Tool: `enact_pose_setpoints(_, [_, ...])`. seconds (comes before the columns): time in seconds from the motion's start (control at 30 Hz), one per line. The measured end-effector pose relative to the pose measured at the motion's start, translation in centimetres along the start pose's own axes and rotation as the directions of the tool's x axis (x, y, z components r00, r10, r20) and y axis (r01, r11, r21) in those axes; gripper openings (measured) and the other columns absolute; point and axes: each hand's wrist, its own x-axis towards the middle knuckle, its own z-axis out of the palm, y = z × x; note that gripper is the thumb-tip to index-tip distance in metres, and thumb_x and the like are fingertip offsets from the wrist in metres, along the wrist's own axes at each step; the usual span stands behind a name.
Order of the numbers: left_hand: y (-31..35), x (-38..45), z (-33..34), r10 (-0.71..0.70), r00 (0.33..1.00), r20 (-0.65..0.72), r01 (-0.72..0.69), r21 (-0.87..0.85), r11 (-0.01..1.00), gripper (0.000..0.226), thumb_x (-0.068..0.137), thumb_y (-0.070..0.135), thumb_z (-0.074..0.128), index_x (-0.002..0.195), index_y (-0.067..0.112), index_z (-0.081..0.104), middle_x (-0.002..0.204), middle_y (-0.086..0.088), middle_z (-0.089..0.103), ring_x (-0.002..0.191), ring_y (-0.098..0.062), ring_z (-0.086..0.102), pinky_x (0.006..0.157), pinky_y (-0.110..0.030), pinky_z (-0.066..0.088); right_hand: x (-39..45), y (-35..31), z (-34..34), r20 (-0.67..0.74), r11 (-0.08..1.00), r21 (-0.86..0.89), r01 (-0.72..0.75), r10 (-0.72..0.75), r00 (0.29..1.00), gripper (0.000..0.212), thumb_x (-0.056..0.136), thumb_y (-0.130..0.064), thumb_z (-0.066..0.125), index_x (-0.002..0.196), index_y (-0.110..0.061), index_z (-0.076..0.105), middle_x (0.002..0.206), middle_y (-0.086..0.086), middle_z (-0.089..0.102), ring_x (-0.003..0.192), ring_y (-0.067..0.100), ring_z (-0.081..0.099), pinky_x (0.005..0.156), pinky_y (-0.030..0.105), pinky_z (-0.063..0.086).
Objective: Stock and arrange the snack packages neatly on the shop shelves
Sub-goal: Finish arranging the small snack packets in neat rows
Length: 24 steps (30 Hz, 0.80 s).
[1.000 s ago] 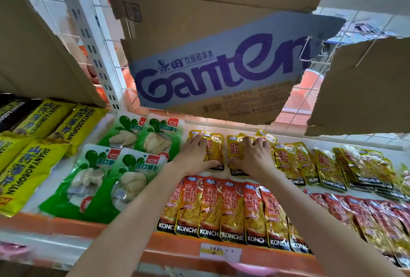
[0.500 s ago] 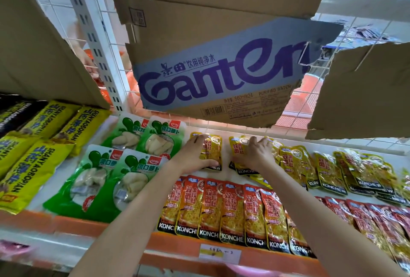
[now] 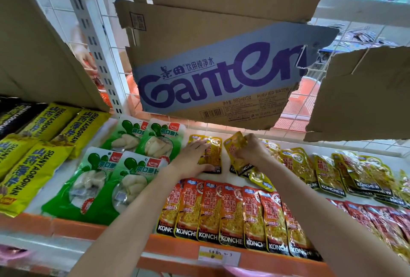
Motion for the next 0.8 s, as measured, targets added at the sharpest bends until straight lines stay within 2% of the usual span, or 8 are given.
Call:
enact_pose_setpoints(0.07, [0.1, 0.0, -0.1, -0.010, 1.000, 0.011, 0.010, -0.014, 1.000, 0.077, 0.087, 0.049, 0.055, 0.148, 0.017, 0.020, 0.157, 0.000, 0.011, 0.144, -0.017, 0.006, 0.115, -0.032, 0.006, 0.1, -0.5, 0.1, -0.021, 0.979, 0.204, -0.004, 0.008, 1.000, 0.019, 0.077, -0.016, 0.070, 0.085, -0.018, 0.053, 0.096, 0.013, 0.064, 0.089, 0.028, 0.061, 0.079, 0.039, 0.053])
enact_pose_setpoints(0.1, [0.1, -0.1, -0.1, -0.015, 1.000, 0.015, 0.015, -0.016, 1.000, 0.078, 0.087, 0.049, 0.055, 0.148, 0.017, 0.020, 0.157, 0.000, 0.011, 0.144, -0.018, 0.006, 0.115, -0.033, 0.007, 0.2, -0.9, 0.4, -0.015, 0.953, 0.302, -0.013, 0.018, 1.000, 0.018, 0.078, -0.017, 0.071, 0.080, -0.020, 0.053, 0.097, 0.015, 0.066, 0.091, 0.030, 0.063, 0.083, 0.042, 0.053])
enact_pose_setpoints(0.17, [0.2, -0.2, -0.1, -0.018, 1.000, 0.010, 0.018, -0.014, 1.000, 0.077, 0.087, 0.046, 0.057, 0.148, 0.016, 0.021, 0.157, 0.000, 0.012, 0.144, -0.018, 0.006, 0.116, -0.034, 0.009, 0.3, -1.3, 1.5, 0.000, 0.934, 0.356, -0.036, 0.038, 0.999, 0.018, 0.078, -0.017, 0.072, 0.088, -0.012, 0.059, 0.100, 0.018, 0.067, 0.091, 0.031, 0.064, 0.081, 0.042, 0.054])
enact_pose_setpoints(0.3, [0.0, 0.0, -0.4, -0.007, 0.999, 0.033, 0.008, -0.019, 1.000, 0.071, 0.089, 0.035, 0.060, 0.147, 0.015, 0.023, 0.157, -0.001, 0.014, 0.144, -0.017, 0.007, 0.115, -0.031, 0.009, 0.1, -1.1, 3.6, -0.048, 1.000, 0.021, -0.006, 0.007, 0.999, 0.044, 0.083, -0.029, 0.067, 0.112, 0.001, 0.052, 0.110, 0.019, 0.062, 0.097, 0.031, 0.058, 0.066, 0.029, 0.038])
enact_pose_setpoints(0.47, [0.1, 1.0, -1.4, -0.046, 0.988, 0.144, 0.052, -0.038, 0.998, 0.071, 0.085, 0.030, 0.065, 0.145, 0.016, 0.028, 0.155, -0.003, 0.020, 0.142, -0.020, 0.016, 0.114, -0.033, 0.017, -0.2, -0.6, 3.6, -0.096, 0.946, -0.303, 0.111, -0.146, 0.985, 0.061, 0.087, -0.045, 0.057, 0.128, -0.003, 0.038, 0.131, 0.014, 0.042, 0.119, 0.032, 0.047, 0.087, 0.038, 0.043])
enact_pose_setpoints(0.57, [0.6, 1.7, -1.8, -0.071, 0.991, 0.117, 0.081, -0.088, 0.993, 0.062, 0.083, 0.024, 0.062, 0.139, 0.015, 0.038, 0.148, -0.007, 0.032, 0.135, -0.022, 0.028, 0.111, -0.034, 0.026, -0.2, 0.1, 2.4, -0.148, 0.940, -0.300, 0.160, -0.211, 0.966, 0.051, 0.090, -0.036, 0.056, 0.124, -0.002, 0.041, 0.126, 0.015, 0.040, 0.119, 0.034, 0.043, 0.089, 0.040, 0.041])
enact_pose_setpoints(0.7, [2.2, 2.6, -1.1, -0.020, 0.997, 0.072, 0.018, 0.020, 1.000, 0.071, 0.089, 0.035, 0.056, 0.147, 0.016, 0.020, 0.158, -0.002, 0.006, 0.144, -0.019, 0.004, 0.115, -0.034, 0.011, -0.6, 2.2, 0.6, -0.126, 0.901, -0.420, 0.108, -0.176, 0.976, 0.037, 0.094, -0.025, 0.048, 0.121, 0.001, 0.044, 0.124, 0.020, 0.043, 0.118, 0.035, 0.039, 0.094, 0.037, 0.034])
enact_pose_setpoints(0.8, [2.8, 2.9, -0.1, 0.000, 0.984, 0.176, -0.025, 0.138, 0.990, 0.081, 0.088, 0.045, 0.056, 0.150, 0.021, 0.009, 0.158, 0.000, -0.002, 0.145, -0.021, 0.000, 0.117, -0.044, 0.010, -0.9, 3.0, 0.5, -0.076, 0.857, -0.498, 0.129, -0.191, 0.979, 0.036, 0.095, -0.026, 0.043, 0.121, -0.001, 0.047, 0.125, 0.021, 0.043, 0.118, 0.036, 0.038, 0.095, 0.038, 0.033])
